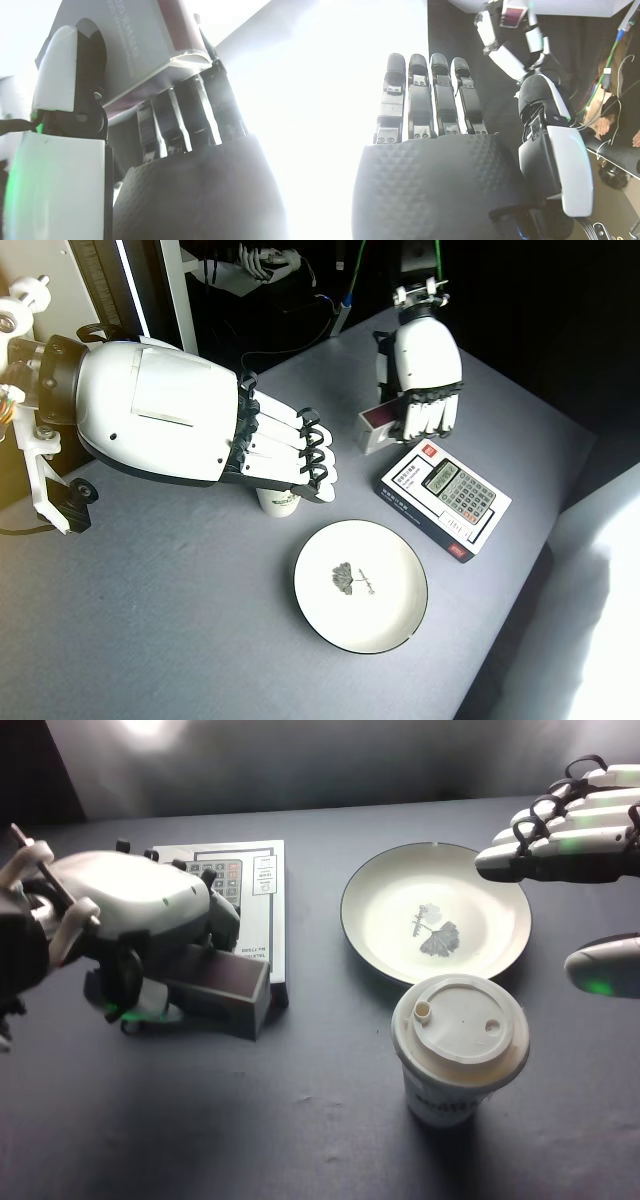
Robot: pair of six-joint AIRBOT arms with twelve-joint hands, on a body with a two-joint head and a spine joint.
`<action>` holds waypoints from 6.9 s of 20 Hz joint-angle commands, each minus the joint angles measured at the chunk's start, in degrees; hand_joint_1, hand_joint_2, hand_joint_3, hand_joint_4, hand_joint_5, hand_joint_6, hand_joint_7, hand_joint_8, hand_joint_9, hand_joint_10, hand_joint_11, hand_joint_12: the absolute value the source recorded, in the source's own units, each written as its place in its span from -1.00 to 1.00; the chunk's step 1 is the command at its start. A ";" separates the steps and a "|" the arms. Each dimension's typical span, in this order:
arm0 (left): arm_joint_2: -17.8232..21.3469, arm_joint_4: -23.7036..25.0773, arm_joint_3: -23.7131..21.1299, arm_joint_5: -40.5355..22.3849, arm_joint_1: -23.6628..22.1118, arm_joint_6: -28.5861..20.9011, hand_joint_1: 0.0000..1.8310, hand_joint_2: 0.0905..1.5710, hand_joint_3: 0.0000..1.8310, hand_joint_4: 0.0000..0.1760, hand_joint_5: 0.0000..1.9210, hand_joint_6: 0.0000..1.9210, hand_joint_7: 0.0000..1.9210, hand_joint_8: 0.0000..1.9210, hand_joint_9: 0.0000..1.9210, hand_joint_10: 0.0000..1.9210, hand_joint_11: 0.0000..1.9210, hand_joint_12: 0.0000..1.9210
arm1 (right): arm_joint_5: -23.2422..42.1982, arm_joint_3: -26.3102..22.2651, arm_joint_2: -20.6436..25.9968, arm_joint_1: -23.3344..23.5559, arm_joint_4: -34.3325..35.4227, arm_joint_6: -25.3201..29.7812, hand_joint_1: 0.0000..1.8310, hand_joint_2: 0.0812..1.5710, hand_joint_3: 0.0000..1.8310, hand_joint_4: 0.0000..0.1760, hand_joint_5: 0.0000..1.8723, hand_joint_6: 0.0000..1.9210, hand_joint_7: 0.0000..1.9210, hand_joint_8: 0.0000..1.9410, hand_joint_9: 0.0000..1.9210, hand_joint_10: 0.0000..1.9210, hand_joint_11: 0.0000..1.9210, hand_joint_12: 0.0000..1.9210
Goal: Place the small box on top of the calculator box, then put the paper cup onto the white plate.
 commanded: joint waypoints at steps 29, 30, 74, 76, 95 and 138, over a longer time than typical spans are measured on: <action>-13.19 -5.93 24.81 14.08 -3.13 8.87 0.48 0.48 -1.00 -1.00 -0.29 0.30 -0.01 0.06 -0.18 0.50 -0.56 0.33 | 4.45 -0.16 0.86 0.53 1.80 0.91 -0.90 0.68 -1.00 -1.00 -0.74 -0.99 -0.73 -0.99 -0.76 -0.99 -1.00 -0.33; -13.30 -5.93 25.02 14.08 -2.96 8.57 0.48 0.48 -1.00 -1.00 -0.30 0.32 -0.02 0.08 -0.21 0.52 -0.59 0.35 | 4.45 -0.16 0.86 0.53 1.80 0.92 -0.90 0.68 -1.00 -1.00 -0.73 -0.99 -0.73 -1.00 -0.76 -1.00 -1.00 -0.32; 13.80 80.48 -4.34 -8.19 13.51 -80.93 -0.74 0.25 -1.00 -1.00 -0.88 -1.00 -0.83 -1.00 -0.84 -1.00 -1.00 -0.65 | 1.85 6.83 -18.30 -2.78 0.74 9.84 0.23 -0.07 -0.98 -1.00 -1.00 -1.00 -1.00 -1.00 -1.00 -1.00 -1.00 -1.00; 15.62 90.57 -5.69 -11.46 16.60 -87.74 -0.72 0.25 -1.00 -1.00 -0.88 -1.00 -0.83 -1.00 -0.84 -1.00 -1.00 -0.69 | 1.68 7.13 -19.23 -3.62 0.74 9.80 0.27 -0.04 -0.98 -1.00 -1.00 -1.00 -1.00 -1.00 -1.00 -1.00 -1.00 -1.00; 16.45 114.68 -8.31 -10.20 16.64 -105.67 -0.76 0.29 -1.00 -1.00 -0.81 -0.99 -0.75 -0.99 -0.76 -0.99 -1.00 -0.55 | 1.66 10.70 -21.82 -7.79 0.76 11.39 0.33 -0.04 -0.99 -1.00 -1.00 -1.00 -1.00 -1.00 -1.00 -1.00 -1.00 -1.00; 15.29 115.81 -6.98 -7.71 13.80 -105.43 -0.82 0.54 -1.00 -1.00 -0.67 -1.00 -0.61 -1.00 -0.66 -1.00 -1.00 -0.41 | 16.15 27.61 -30.66 -2.69 36.72 -11.36 0.62 0.38 -1.00 -1.00 -0.03 0.02 -0.02 -0.14 0.02 0.10 -0.18 0.69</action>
